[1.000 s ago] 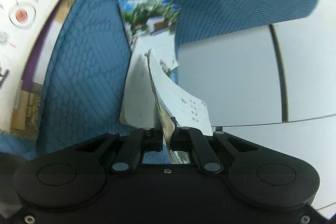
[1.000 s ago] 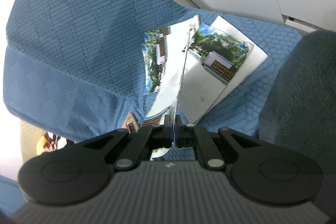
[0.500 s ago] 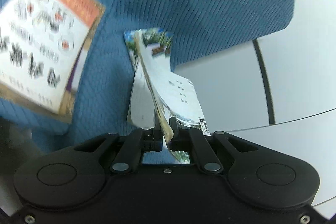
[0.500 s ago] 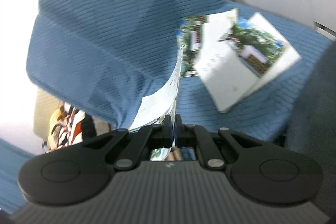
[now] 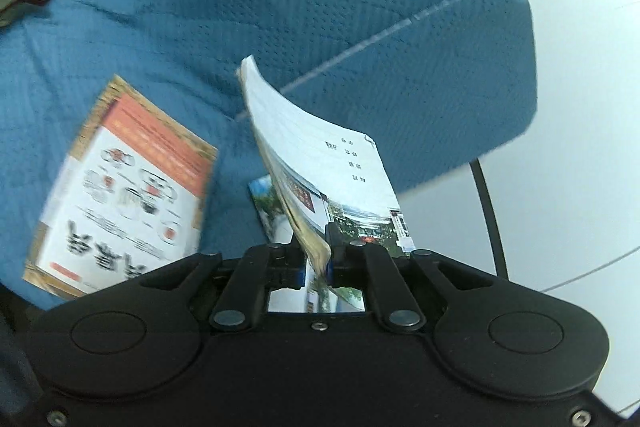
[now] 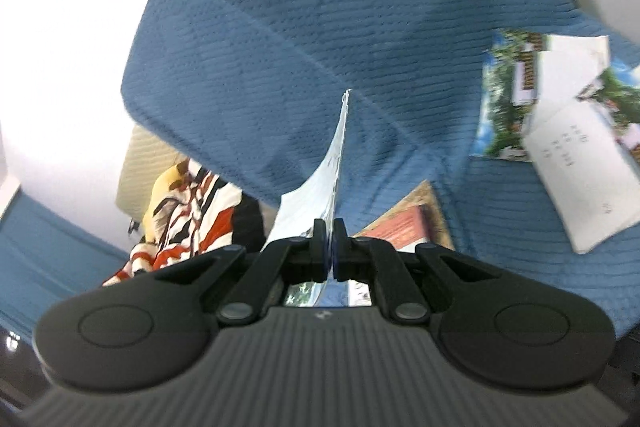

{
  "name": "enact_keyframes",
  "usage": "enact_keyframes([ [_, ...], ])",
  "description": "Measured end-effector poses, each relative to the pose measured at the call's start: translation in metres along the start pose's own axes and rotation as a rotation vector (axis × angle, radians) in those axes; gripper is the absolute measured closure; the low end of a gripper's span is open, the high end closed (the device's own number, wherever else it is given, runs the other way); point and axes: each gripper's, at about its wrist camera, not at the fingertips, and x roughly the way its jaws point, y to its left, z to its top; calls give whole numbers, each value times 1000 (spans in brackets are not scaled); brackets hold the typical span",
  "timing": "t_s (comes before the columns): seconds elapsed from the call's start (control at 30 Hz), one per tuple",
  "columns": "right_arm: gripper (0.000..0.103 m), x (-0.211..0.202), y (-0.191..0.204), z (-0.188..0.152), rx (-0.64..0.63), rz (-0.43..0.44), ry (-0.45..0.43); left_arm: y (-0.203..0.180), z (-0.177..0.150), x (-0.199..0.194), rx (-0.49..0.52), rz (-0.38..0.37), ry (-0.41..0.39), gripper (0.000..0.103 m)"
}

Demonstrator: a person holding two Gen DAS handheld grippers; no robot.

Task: Organize objects
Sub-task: 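Lift the brochures and carry them over the book stack with both grippers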

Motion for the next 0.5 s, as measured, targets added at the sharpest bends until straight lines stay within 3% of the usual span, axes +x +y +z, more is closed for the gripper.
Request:
enact_keyframes([
  [0.13,98,28,6,-10,-14,-7,35,25,8,-5,4,72,-13,95],
  [0.5,98,88,-21,-52,-37,-117,125,106,5,15,-37,172,66,94],
])
